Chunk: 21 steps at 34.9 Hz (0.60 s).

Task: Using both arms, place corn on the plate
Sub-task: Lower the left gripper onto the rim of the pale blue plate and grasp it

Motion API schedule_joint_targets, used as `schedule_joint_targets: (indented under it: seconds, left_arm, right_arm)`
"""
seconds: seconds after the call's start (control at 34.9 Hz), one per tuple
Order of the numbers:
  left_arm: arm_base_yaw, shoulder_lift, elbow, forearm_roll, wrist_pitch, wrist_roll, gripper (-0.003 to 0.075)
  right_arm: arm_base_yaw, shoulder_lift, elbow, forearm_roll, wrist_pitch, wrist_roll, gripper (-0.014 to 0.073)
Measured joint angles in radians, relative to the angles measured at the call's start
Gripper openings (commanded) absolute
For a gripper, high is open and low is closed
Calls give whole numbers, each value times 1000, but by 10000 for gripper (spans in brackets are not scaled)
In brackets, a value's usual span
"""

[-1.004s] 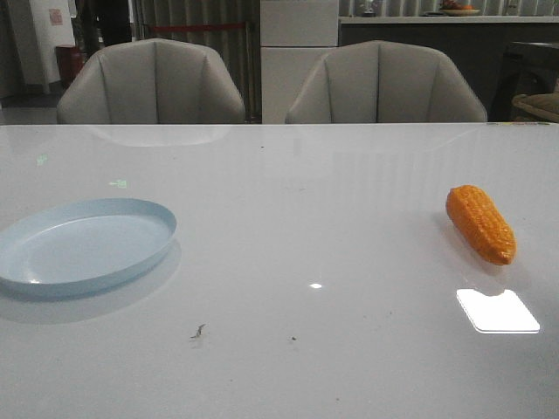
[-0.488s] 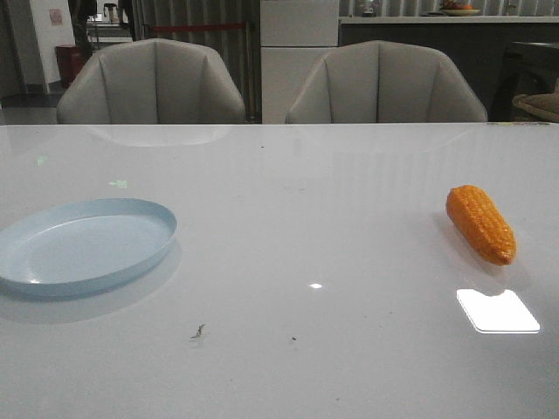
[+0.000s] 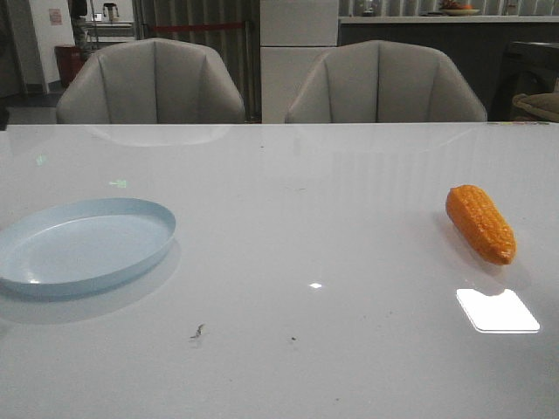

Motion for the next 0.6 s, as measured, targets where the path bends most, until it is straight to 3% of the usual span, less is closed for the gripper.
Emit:
schedule_joint_targets:
  seconds: [0.26, 0.6]
  left_arm:
    - [0, 218, -141, -2, 25, 0, 451]
    - [0, 360, -156, -2, 21, 0, 451]
  right_arm:
    - [0, 0, 0, 0, 0, 0, 457]
    - [0, 0, 0, 0, 0, 0, 457]
